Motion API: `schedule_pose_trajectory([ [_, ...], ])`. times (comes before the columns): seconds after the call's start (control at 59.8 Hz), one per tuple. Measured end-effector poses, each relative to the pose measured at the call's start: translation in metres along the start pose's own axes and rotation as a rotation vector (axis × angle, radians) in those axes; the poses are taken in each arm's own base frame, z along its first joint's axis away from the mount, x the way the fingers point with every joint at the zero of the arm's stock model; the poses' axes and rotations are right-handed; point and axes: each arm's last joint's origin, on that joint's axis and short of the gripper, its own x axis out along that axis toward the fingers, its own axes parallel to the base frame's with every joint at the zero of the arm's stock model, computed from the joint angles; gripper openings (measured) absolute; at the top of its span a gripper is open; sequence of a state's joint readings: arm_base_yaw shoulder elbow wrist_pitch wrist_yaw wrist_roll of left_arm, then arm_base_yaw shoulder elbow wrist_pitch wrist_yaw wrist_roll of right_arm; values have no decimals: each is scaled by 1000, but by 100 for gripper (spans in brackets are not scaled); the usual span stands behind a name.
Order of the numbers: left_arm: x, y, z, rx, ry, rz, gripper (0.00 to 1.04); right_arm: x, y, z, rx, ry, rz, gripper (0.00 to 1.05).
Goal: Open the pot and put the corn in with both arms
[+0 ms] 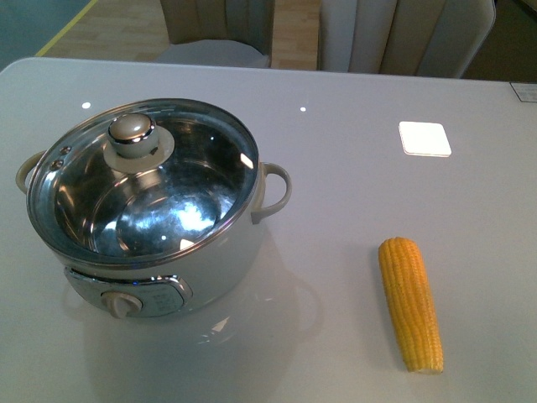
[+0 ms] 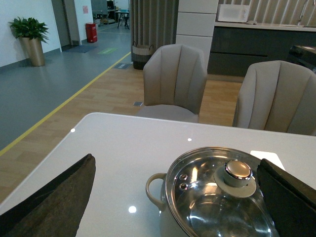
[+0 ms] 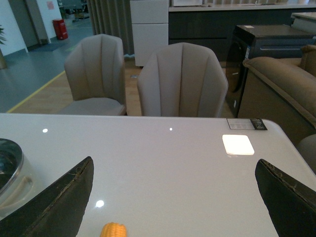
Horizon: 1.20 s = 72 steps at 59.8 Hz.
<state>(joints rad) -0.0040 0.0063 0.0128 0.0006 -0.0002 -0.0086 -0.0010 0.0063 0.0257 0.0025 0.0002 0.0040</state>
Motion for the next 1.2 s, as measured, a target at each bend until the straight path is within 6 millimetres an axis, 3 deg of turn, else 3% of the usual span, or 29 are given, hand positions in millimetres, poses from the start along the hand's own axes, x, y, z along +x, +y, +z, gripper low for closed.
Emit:
schedule_pose_trajectory([
  [0.568,0,0,0,0,0,0,98,0,0,0,0,0,0,96],
  [0.602,0,0,-1,-17,72,30,98,0,0,0,0,0,0,96],
  [0.669,4,1,2,-39,427,80,98,0,0,0,0,-1,0,96],
  [0.735,13,0,4,-41,501,69,98,0,0,0,0,-1,0,96],
  [0.886,41,-3,22,-17,433,27,98,0,0,0,0,-1,0,96],
  [1.036,95,-15,28,21,360,-25,98,0,0,0,0,-1,0,96],
  [1.204,152,-38,10,35,345,-83,98,0,0,0,0,-1,0,96],
])
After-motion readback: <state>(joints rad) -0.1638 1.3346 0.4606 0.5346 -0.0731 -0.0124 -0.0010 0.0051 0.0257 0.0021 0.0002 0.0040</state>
